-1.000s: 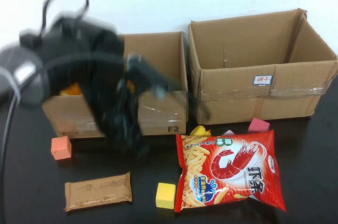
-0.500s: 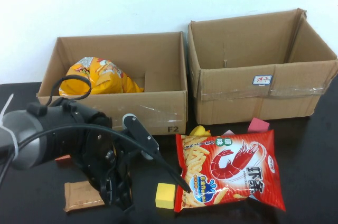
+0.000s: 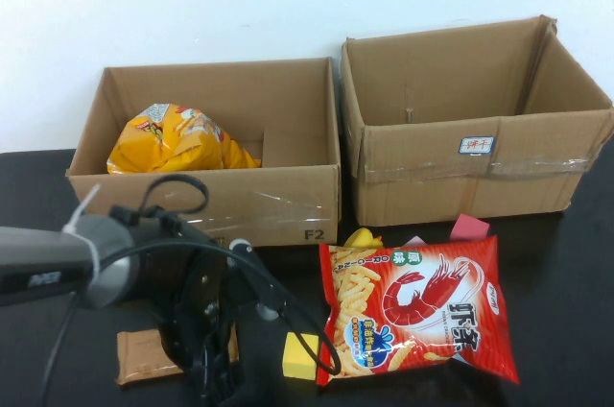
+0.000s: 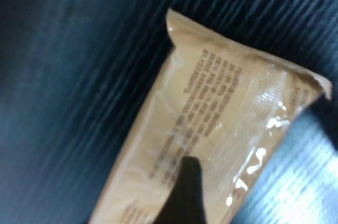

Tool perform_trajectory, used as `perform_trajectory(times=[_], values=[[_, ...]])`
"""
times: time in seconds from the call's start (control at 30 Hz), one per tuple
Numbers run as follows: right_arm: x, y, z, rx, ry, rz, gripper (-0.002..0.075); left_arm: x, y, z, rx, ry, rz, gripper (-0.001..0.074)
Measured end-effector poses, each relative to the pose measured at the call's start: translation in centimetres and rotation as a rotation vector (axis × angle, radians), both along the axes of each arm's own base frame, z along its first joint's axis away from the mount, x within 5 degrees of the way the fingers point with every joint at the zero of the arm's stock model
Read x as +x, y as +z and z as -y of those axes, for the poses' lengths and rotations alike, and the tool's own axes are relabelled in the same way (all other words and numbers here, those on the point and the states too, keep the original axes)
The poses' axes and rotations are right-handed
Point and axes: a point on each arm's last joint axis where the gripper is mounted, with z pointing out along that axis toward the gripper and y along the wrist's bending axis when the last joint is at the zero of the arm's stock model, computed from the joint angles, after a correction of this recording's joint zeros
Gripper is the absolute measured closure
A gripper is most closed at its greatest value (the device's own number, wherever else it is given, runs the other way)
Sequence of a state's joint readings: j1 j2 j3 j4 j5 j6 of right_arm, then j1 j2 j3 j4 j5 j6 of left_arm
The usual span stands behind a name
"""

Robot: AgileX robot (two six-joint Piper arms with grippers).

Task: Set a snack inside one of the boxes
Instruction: Pick up the biscuit

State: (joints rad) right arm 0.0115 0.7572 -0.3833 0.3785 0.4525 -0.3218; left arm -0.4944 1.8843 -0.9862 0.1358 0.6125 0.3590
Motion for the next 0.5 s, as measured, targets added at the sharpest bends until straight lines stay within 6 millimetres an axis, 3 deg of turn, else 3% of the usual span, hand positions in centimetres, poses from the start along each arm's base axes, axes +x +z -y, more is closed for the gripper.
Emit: perform_trajectory(times=[0.2,0.37,0.43,0.5], values=[[0.0,0.0,-0.1,0.014,-0.003,-0.002,0.0696,0.5,-1.2,0.0,0.014,0.039,0.012,0.0309],[0.0,0.0,-0.1,0.025,-0.007,-0.002,0.0696,1.0,-1.1,-0.1,0.017,0.112,0.073,0.0591],[0.0,0.0,-0.1,0.027,-0.007,-0.002,0.0696,1.2,-1.0,-0.2,0.023,0.131,0.094,0.0643],[0.0,0.0,-0.1,0.027,-0.007,-0.002,0.0696,1.3,-1.0,-0.3,0.032,0.147,0.107,0.0645]])
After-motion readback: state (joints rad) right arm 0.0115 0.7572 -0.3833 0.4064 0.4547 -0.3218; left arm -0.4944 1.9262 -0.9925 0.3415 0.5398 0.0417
